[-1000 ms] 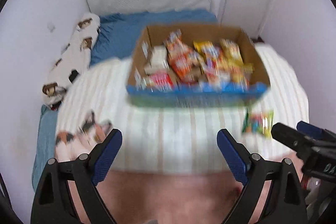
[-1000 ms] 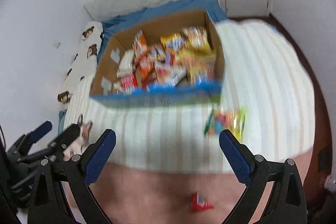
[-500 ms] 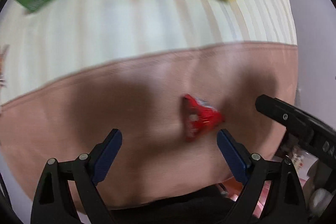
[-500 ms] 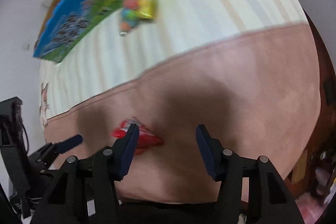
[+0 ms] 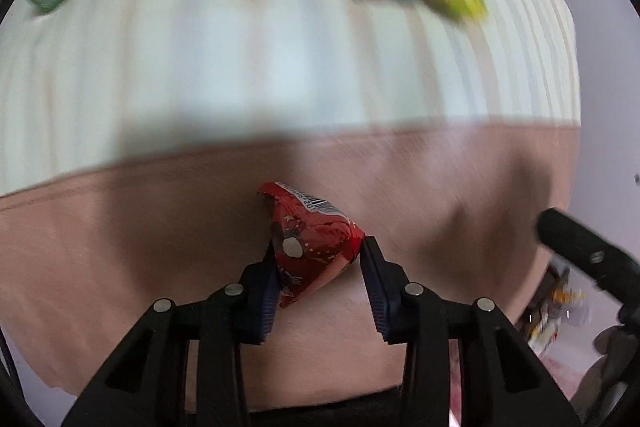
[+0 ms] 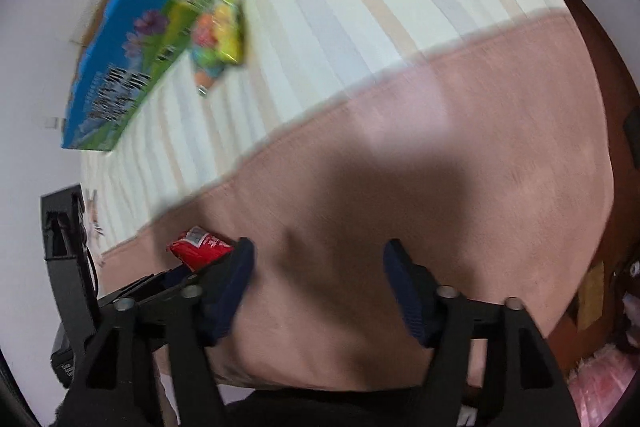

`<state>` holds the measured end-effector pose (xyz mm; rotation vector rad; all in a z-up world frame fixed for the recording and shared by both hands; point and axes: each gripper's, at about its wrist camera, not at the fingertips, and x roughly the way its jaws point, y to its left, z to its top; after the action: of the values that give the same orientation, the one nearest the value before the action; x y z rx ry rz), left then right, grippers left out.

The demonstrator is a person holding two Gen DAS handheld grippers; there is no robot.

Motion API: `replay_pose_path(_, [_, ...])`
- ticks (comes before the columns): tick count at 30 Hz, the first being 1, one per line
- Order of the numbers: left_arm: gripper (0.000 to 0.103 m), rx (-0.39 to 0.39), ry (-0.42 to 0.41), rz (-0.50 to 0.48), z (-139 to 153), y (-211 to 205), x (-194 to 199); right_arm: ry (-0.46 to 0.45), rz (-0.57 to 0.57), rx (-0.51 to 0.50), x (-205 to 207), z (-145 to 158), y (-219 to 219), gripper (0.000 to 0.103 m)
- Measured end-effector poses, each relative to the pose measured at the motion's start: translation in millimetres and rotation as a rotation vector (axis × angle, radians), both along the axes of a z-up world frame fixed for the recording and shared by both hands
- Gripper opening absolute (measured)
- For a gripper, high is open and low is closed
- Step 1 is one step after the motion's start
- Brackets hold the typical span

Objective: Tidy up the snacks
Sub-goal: 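Grasp the clear gumball bag with the right tool while the left tool holds the red packet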

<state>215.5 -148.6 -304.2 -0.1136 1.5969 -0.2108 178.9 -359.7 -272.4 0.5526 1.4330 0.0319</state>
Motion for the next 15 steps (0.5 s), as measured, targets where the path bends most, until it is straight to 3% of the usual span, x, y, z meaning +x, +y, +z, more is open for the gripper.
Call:
replay_pose_path(6, [0.035,0.026,-0.035,0.119,9.0,38.2,33.9,-0.142,0.052,0.04,80.1,33.5,12.3,0.074])
replay_pose_path(7, [0.035,-0.002,-0.02,0.125,9.2,43.4,38.9,-0.164,0.062,0.054,98.6,35.8,15.0,0.073])
replay_pose_path(11, [0.035,0.007,-0.016,0.157,6.8,53.3,48.1,-0.196,0.091,0.042,149.0,33.2,28.1,0.073])
replay_pose_path(15, [0.035,0.01,0.007,0.157,1.4,66.1,58.1,-0.177,0.11,0.045,179.5,10.5,36.7,0.069])
